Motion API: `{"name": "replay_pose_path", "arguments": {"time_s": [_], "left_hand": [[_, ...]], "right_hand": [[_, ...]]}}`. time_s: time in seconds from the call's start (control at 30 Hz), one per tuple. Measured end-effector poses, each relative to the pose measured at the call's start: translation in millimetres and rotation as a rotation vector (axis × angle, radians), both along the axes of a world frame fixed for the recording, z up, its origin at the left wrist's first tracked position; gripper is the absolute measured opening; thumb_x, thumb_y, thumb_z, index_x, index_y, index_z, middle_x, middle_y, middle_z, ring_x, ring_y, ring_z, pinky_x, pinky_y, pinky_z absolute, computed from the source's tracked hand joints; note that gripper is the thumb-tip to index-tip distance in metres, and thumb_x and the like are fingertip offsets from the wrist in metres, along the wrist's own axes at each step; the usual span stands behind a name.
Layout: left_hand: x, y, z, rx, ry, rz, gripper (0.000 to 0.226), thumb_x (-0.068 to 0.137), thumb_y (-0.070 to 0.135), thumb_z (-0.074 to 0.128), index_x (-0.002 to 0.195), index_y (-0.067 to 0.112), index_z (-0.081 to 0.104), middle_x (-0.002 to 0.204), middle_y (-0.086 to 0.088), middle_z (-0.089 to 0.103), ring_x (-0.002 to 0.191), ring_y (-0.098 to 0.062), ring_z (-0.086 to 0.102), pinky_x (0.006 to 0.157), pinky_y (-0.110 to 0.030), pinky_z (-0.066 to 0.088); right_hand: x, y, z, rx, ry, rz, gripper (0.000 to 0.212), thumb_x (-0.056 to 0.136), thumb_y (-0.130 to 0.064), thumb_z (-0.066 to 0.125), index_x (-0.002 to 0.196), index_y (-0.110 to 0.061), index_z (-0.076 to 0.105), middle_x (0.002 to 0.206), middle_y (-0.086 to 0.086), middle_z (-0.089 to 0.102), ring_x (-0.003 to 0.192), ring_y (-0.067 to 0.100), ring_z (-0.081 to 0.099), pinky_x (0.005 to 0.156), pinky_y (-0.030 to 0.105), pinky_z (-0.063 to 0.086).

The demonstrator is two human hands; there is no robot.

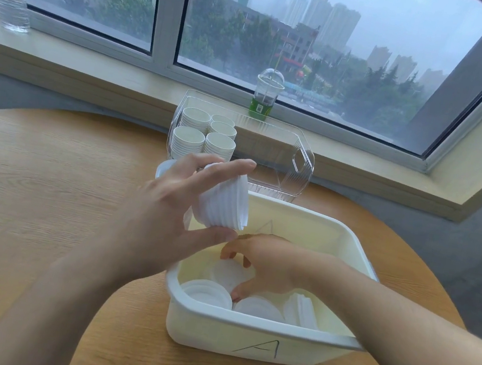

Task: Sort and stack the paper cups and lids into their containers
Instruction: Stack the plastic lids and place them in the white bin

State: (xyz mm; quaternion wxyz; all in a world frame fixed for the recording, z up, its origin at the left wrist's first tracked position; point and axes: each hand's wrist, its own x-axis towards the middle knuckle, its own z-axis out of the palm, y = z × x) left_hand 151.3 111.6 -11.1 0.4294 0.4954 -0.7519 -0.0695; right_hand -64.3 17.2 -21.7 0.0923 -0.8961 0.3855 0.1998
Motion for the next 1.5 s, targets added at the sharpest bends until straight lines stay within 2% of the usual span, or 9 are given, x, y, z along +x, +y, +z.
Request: {"name": "replay_pose_path", "arguments": {"time_s": [0.1,0.23,0.33,0.43,0.5,0.6,0.8,1.2,1.5], "left_hand": [[-1,-1,0,0.014,0.001,-0.004,0.082,0.078,0.060,0.072,0.149,0.066,0.033,0.149,0.021,0.047,0.131,-0.011,0.051,0.102,-0.052,0.051],[0,-2,-1,0.028,0.014,-0.021,0.079,0.076,0.073,0.063,0.149,0.068,0.031,0.148,0.022,0.047,0.130,-0.010,0.051,0.103,-0.050,0.051],[0,-2,0,0.030,0.013,-0.013,0.082,0.080,0.064,0.077,0.148,0.070,0.031,0.148,0.022,0.047,0.129,-0.012,0.052,0.103,-0.051,0.051],[1,-2,0,0.031,0.018,-0.013,0.086,0.081,0.053,0.084,0.147,0.070,0.032,0.146,0.023,0.047,0.128,-0.011,0.053,0.103,-0.049,0.050],[0,-2,0,0.029,0.019,-0.013,0.084,0.077,0.060,0.077,0.148,0.069,0.032,0.146,0.024,0.047,0.128,-0.010,0.053,0.104,-0.048,0.050],[-1,-2,-1,0.022,0.012,0.009,0.083,0.075,0.064,0.072,0.148,0.069,0.032,0.144,0.026,0.048,0.126,-0.008,0.054,0.104,-0.050,0.050],[-2,-1,-1,0.002,-0.002,0.061,0.083,0.072,0.074,0.065,0.149,0.066,0.035,0.140,0.026,0.051,0.120,-0.010,0.058,0.095,-0.049,0.054],[-3,-1,-1,-0.050,-0.012,0.079,0.085,0.073,0.072,0.064,0.152,0.059,0.036,0.137,0.019,0.050,0.116,-0.011,0.058,0.087,-0.049,0.057],[-3,-2,-1,-0.075,0.024,0.054,0.085,0.075,0.072,0.067,0.153,0.056,0.039,0.137,0.017,0.050,0.117,-0.008,0.057,0.087,-0.044,0.058]], "right_hand": [[-2,1,1,0.000,-0.009,-0.028,0.075,0.079,-0.054,0.085,0.140,-0.029,0.049,0.129,-0.005,0.061,0.116,0.023,0.058,0.102,0.041,0.049],[-6,0,8,0.026,-0.120,-0.072,0.074,0.082,-0.040,0.087,0.143,-0.030,0.048,0.125,-0.005,0.060,0.113,0.020,0.058,0.102,0.037,0.048],[-15,-2,16,0.049,-0.247,-0.112,0.049,0.087,-0.026,0.084,0.131,-0.029,0.062,0.110,-0.009,0.062,0.100,0.020,0.063,0.096,0.040,0.053],[-30,2,28,0.070,-0.399,-0.203,0.032,0.086,-0.028,0.084,0.113,-0.035,0.069,0.100,-0.011,0.068,0.092,0.016,0.069,0.090,0.040,0.058],[-41,8,37,0.042,-0.546,-0.278,0.026,0.083,-0.029,0.088,0.102,-0.033,0.071,0.093,-0.007,0.073,0.084,0.016,0.071,0.083,0.038,0.059],[-52,18,50,0.052,-0.921,-0.418,0.024,0.080,-0.020,0.090,0.095,-0.015,0.073,0.086,0.008,0.078,0.071,0.019,0.071,0.072,0.034,0.060],[-43,42,72,0.139,-1.346,-0.548,0.029,0.081,-0.024,0.081,0.100,-0.004,0.075,0.089,0.015,0.080,0.080,0.022,0.075,0.073,0.030,0.063],[-8,64,78,0.288,-1.310,-0.453,0.020,0.087,-0.013,0.080,0.106,-0.008,0.079,0.096,0.014,0.080,0.087,0.020,0.075,0.082,0.033,0.063],[-3,62,75,0.243,-1.254,-0.376,0.021,0.089,-0.013,0.080,0.109,-0.010,0.081,0.098,0.013,0.080,0.083,0.015,0.071,0.077,0.026,0.057]]}}
